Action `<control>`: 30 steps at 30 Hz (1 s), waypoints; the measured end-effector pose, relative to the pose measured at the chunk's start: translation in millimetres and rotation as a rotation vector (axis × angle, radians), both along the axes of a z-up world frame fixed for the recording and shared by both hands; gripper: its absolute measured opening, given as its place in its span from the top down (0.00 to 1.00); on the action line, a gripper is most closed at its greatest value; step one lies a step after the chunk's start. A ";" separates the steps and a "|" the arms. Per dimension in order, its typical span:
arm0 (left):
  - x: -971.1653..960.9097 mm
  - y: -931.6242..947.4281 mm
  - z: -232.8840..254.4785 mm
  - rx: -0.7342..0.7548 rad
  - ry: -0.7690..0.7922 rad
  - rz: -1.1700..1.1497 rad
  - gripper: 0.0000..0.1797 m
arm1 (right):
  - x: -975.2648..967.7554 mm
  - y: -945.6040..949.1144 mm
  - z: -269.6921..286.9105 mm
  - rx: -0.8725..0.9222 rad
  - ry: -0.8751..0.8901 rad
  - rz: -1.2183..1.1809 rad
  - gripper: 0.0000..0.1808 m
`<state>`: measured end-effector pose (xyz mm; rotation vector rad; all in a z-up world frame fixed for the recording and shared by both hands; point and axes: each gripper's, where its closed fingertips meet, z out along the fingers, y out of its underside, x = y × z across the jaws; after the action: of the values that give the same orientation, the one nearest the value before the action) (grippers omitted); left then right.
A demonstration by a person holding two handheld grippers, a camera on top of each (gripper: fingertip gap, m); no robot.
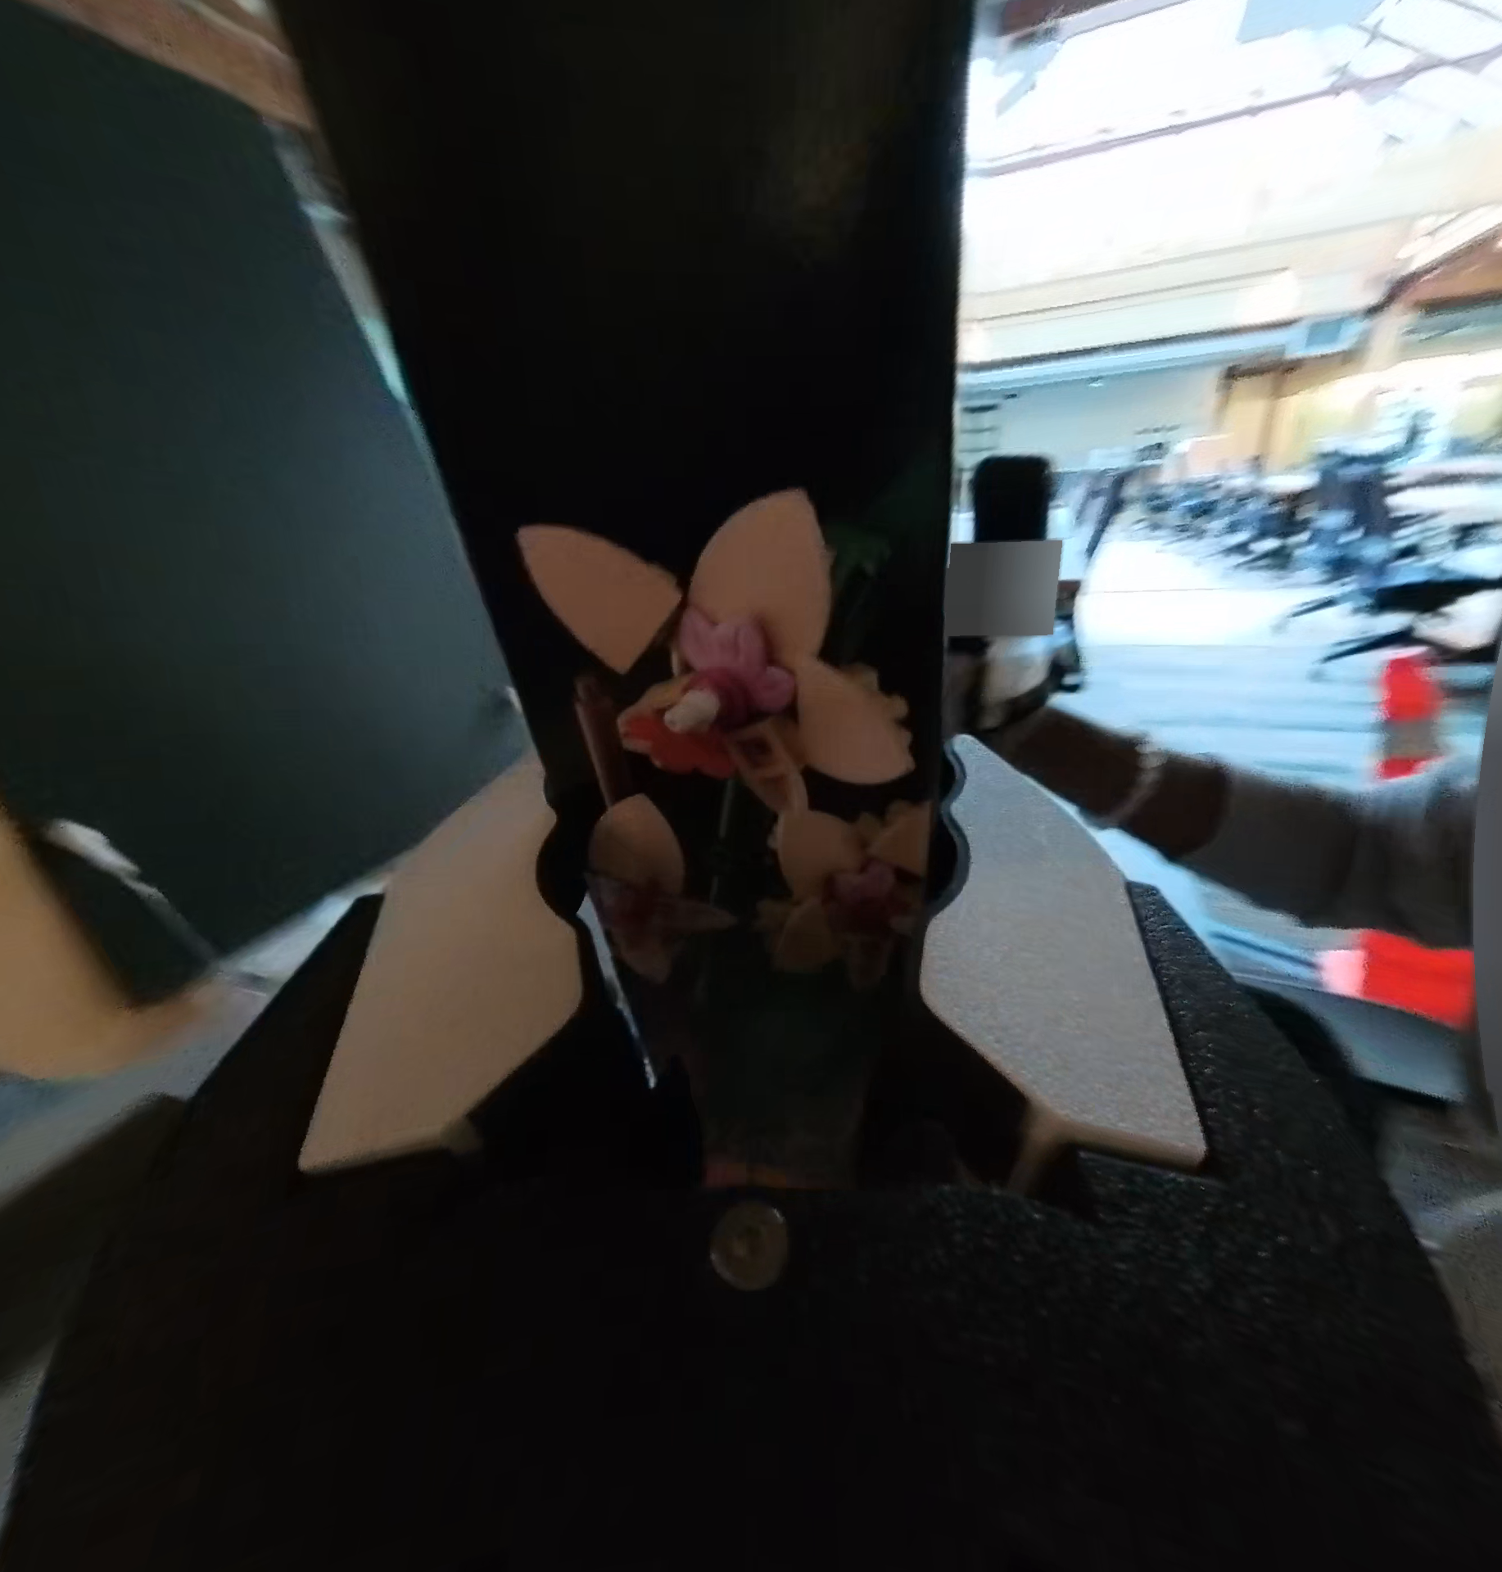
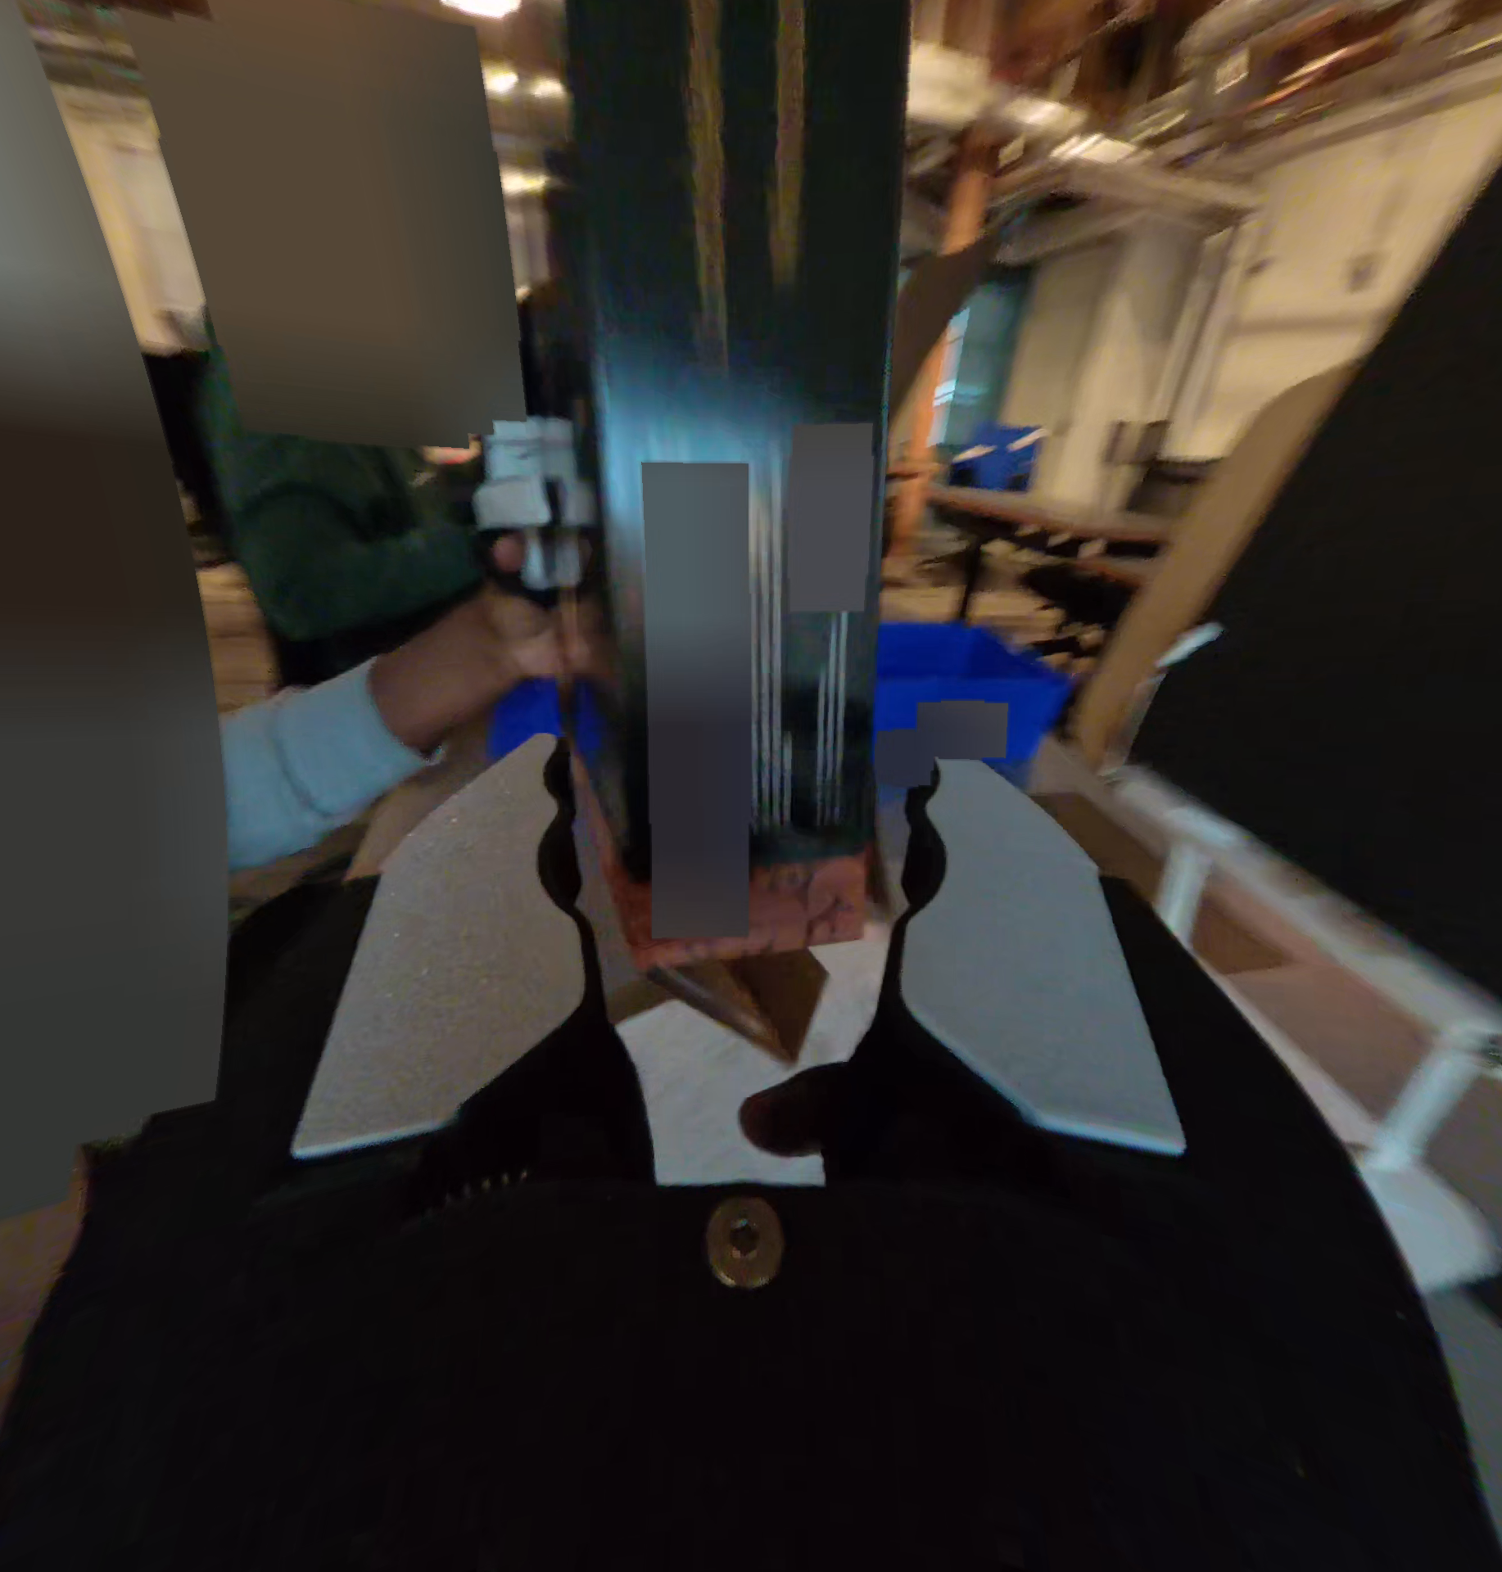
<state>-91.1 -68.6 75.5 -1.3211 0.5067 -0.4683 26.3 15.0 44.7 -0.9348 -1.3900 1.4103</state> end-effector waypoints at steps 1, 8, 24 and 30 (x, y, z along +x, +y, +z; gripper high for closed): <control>-6.6 3.8 6.6 0.004 0.035 0.029 0.57 | 3.9 9.7 12.2 -0.007 0.013 -0.038 0.57; -0.6 53.0 15.2 -0.053 0.197 0.042 0.57 | -21.6 26.6 21.0 0.062 -0.238 -0.041 0.36; 16.8 78.3 -37.2 -0.133 0.128 -0.104 0.55 | -22.6 46.4 12.0 0.090 -0.158 0.020 0.54; -30.9 87.9 -65.9 -0.166 0.291 0.234 0.42 | 5.3 73.9 23.8 0.038 -0.056 -0.058 0.54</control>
<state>-122.0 19.3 9.6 -1.5983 0.5525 -0.1252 31.6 88.9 68.5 -0.9889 -1.4149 1.3192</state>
